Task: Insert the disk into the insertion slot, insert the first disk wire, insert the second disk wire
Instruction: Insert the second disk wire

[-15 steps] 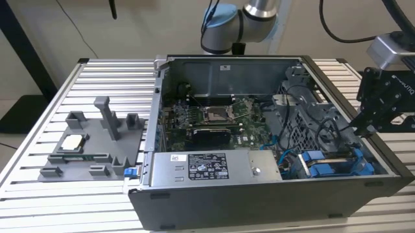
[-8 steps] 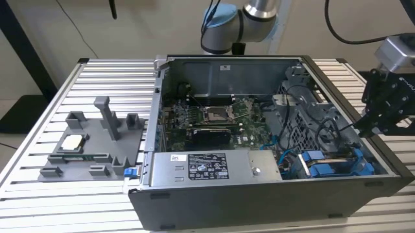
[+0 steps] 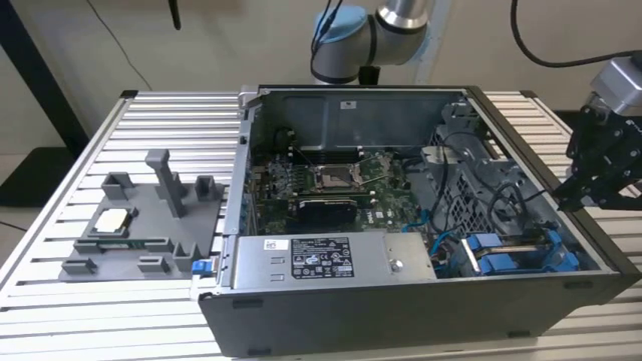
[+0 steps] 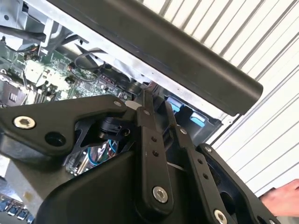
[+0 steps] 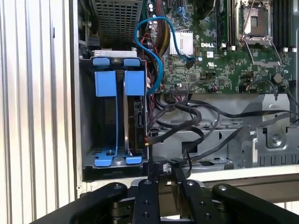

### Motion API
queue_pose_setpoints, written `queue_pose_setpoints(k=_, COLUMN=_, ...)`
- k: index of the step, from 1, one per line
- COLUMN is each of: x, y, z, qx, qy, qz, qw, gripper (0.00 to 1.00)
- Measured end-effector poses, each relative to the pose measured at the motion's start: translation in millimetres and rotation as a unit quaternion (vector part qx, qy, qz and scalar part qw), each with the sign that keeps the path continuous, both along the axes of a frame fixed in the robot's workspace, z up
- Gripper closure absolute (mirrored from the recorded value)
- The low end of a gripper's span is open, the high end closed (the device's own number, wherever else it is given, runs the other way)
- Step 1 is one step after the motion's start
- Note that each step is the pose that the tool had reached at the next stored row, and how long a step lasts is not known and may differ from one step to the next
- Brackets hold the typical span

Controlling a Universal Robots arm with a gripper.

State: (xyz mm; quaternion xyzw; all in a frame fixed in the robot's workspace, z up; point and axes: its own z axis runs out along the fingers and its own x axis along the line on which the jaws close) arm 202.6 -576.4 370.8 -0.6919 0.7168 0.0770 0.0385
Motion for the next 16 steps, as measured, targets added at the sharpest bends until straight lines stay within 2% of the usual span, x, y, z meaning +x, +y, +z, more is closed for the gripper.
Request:
queue_pose_setpoints(k=1, x=0.0, y=-0.2, z=-0.4, qx=0.0015, qy=-0.0001, qz=0.0, qw=1.0, gripper=0.74)
queue_pose_setpoints(k=5, x=0.1, y=-0.6, z=-1.4, qx=0.0242, qy=0.0, qz=0.0, qw=0.9997, gripper=0.74)
queue_pose_setpoints(k=6, x=0.1, y=-0.7, z=-1.5, qx=0.0292, qy=0.0, qz=0.0, qw=0.9996, gripper=0.74)
queue_pose_setpoints(k=7, x=0.1, y=-0.7, z=-1.5, qx=0.0322, qy=0.0, qz=0.0, qw=0.9995, gripper=0.74)
queue_pose_setpoints(k=11, x=0.1, y=-0.8, z=-1.5, qx=0.0372, qy=0.0, qz=-0.001, qw=0.9993, gripper=0.76)
queue_pose_setpoints(k=12, x=0.1, y=-0.7, z=-1.4, qx=0.0379, qy=0.0, qz=-0.001, qw=0.9993, gripper=0.76)
queue_pose_setpoints(k=13, x=0.1, y=-0.7, z=-1.4, qx=0.0384, qy=0.0, qz=-0.001, qw=0.9993, gripper=0.83)
queue_pose_setpoints(k=16, x=0.1, y=-0.7, z=-1.5, qx=0.0386, qy=0.0, qz=-0.001, qw=0.9993, gripper=0.83)
